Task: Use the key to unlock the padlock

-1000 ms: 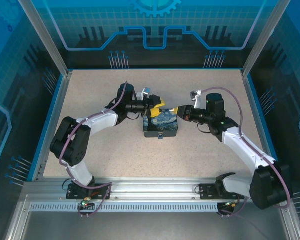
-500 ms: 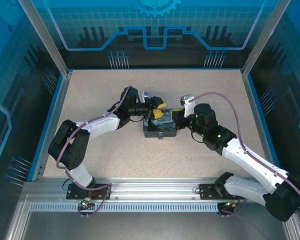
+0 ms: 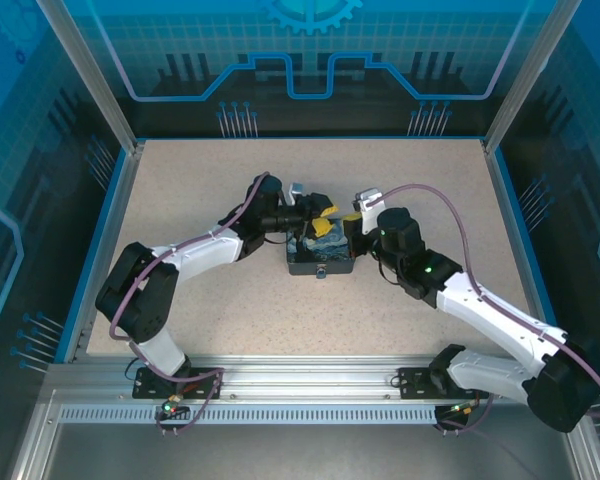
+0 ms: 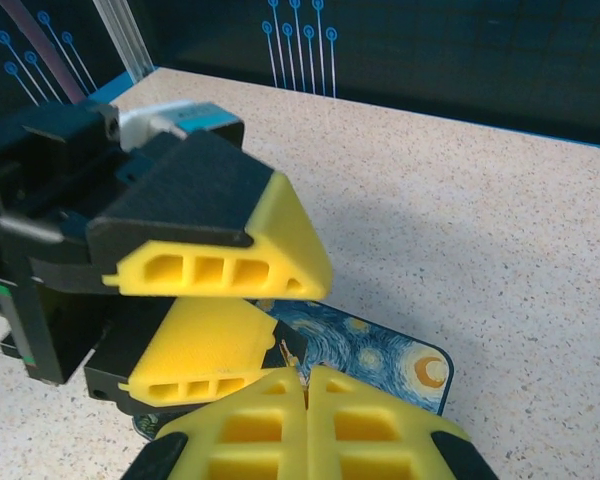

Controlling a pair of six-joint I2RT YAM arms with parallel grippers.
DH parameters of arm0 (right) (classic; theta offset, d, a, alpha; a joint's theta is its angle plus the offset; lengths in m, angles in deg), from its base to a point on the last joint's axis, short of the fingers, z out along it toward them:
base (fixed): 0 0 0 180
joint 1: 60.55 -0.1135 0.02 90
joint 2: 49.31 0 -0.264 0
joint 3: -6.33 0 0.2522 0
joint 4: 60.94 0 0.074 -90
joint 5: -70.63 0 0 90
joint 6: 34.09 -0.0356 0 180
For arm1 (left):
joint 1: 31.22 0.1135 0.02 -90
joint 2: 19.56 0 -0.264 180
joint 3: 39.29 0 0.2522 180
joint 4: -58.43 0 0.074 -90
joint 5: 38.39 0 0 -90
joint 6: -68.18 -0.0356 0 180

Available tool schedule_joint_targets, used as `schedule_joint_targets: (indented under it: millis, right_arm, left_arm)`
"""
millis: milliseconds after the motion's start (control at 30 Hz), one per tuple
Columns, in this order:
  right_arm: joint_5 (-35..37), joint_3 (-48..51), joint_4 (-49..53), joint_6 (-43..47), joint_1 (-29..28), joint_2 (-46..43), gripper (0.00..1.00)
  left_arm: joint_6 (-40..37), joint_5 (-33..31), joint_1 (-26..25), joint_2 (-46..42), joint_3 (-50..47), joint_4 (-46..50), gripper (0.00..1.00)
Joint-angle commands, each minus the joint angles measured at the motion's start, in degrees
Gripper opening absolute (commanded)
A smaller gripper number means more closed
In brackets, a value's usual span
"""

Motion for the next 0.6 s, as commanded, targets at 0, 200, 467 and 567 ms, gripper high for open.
schedule_joint_targets:
  millis: [0,200,467,567]
  right_arm:
    - [1.0,-1.5,-2.4,1.0,-0.7,0.8,0.0]
    - [1.3,-1.7,-2.9,1.4,-0.7,1.7,0.0]
    - [1.6,-1.6,-2.8,2.4,-0.6,2.1,0.0]
    - [1.8,-1.2,-2.8,2.6,-0.6,1.7,0.0]
  left_arm:
    - [7.4,-0.7,-0.7,-1.9,2.5,2.8,0.46]
    - [8.0,-0.6,-1.8,-1.3,2.7,2.0,0.43]
    - [8.4,-0.7,-2.5,-1.0,2.9,0.9,0.33]
    - [8.3,-0.7,-2.5,-0.9,3.0,1.2,0.3]
